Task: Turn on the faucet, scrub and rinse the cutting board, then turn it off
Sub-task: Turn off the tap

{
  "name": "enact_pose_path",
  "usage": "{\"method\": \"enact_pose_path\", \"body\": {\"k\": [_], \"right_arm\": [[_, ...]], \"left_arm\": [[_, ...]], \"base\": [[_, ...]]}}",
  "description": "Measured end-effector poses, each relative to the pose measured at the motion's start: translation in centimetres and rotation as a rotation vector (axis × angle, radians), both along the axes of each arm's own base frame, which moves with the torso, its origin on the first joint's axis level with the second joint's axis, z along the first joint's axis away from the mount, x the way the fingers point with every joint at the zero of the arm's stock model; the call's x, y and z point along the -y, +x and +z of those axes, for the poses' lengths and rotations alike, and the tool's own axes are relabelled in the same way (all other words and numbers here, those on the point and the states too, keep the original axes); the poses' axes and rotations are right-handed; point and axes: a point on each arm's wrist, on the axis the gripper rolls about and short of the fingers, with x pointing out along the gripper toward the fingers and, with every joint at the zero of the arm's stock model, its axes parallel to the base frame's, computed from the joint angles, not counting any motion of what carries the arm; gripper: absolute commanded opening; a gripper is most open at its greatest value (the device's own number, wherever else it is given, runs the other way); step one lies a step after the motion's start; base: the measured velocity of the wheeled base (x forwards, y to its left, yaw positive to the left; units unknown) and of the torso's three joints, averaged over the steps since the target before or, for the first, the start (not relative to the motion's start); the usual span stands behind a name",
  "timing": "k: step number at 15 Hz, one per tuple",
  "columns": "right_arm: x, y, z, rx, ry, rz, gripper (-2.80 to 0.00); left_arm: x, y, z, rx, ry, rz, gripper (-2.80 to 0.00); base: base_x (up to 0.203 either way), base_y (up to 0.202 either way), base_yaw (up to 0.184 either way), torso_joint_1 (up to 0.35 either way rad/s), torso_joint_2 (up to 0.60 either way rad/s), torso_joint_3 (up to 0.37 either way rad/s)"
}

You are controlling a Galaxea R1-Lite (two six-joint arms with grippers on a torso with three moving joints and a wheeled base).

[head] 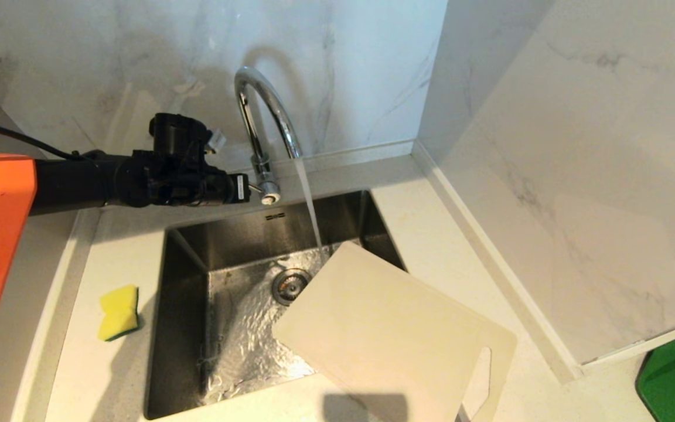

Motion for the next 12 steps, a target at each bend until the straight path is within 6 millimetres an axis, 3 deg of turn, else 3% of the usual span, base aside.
{"method": "enact_pose_path", "body": {"k": [12], "right_arm": [[0.00, 0.00, 0.00, 0.000, 0.000, 0.000, -2.80]], "left_arm": [[0.19, 0.88, -0.22, 0.081, 0.005, 0.016, -2.80]], "base": [[0.000, 0.000, 0.000, 0.000, 0.00, 0.000]]}}
